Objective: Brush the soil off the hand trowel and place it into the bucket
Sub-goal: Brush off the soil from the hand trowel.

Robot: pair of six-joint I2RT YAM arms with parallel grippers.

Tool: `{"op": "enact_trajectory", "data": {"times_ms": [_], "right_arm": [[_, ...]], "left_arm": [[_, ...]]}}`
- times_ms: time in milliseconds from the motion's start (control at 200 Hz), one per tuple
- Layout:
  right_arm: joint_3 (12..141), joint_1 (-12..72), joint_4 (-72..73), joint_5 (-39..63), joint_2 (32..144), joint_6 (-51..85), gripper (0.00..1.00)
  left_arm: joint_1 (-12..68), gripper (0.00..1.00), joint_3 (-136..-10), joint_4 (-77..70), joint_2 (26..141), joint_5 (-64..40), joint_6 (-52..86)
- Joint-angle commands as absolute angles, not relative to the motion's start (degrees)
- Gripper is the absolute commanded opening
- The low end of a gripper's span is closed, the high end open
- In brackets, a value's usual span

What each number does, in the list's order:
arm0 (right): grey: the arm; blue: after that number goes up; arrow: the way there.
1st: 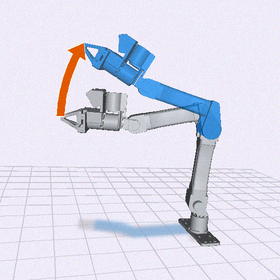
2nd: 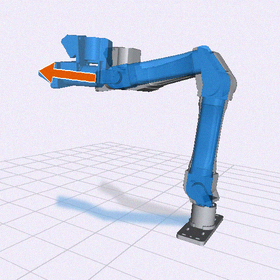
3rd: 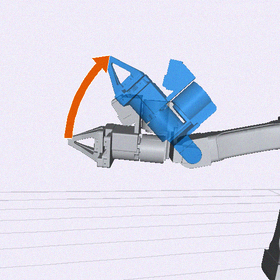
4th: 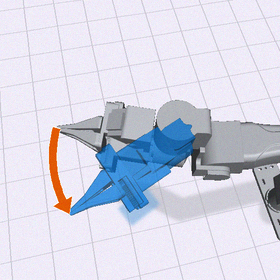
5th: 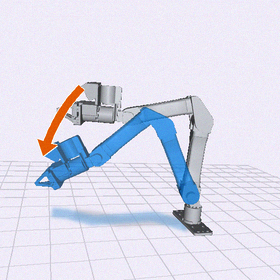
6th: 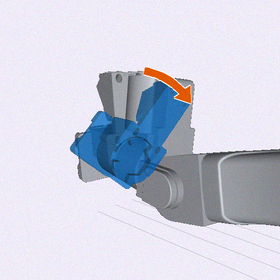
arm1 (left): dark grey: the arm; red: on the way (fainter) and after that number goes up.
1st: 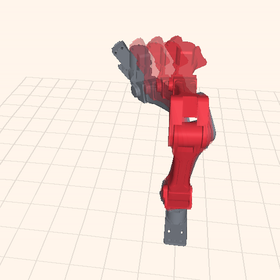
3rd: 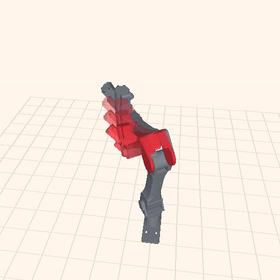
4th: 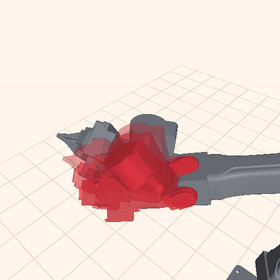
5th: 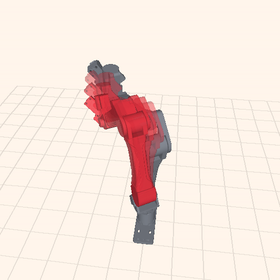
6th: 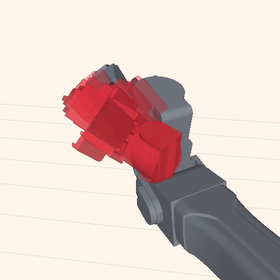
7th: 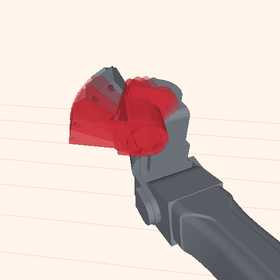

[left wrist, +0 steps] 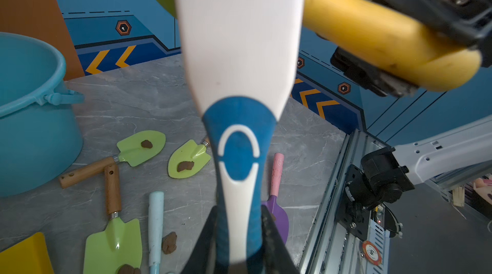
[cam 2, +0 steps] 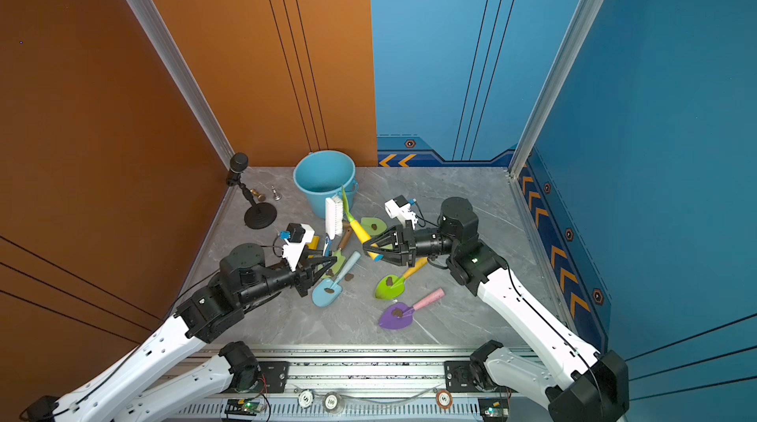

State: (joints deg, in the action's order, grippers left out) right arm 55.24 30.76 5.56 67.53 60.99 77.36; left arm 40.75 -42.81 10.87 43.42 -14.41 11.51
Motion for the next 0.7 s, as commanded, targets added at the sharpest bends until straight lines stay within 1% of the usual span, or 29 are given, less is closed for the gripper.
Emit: {"op": "enact_trajectory", "data": {"times_ms": [0,195,310,406,541,621,696], "right_arm": [[58.9,32.2,0.0,70.0,58.4,73.0,0.05],[61.2,35.4,-1.0,69.1,55.8,72.1,0.06],[62.9,35.6,-5.8,68.3,54.8,68.2,0.06],[64.1,34.6,-7.8,68.6,54.8,66.6,0.06],[64.9,33.1,-8.1,69.3,55.8,65.7,0.06],[65.2,33.0,-8.1,69.7,56.7,65.5,0.06],[65.3,33.1,-8.0,69.8,57.5,65.5,0.06]], "left_arm": [[39.2,0.0,-46.7,11.3,46.0,-19.2,9.3],[33.7,0.0,-48.4,4.9,53.1,-22.1,10.5],[30.3,0.0,-48.4,3.4,54.2,-23.2,12.1],[29.9,0.0,-48.9,5.8,51.0,-23.0,11.6],[30.5,0.0,-48.7,9.3,43.2,-21.3,12.0],[32.8,0.0,-49.0,10.3,39.9,-20.8,12.1],[36.3,0.0,-49.3,10.4,39.1,-20.3,11.8]]}}
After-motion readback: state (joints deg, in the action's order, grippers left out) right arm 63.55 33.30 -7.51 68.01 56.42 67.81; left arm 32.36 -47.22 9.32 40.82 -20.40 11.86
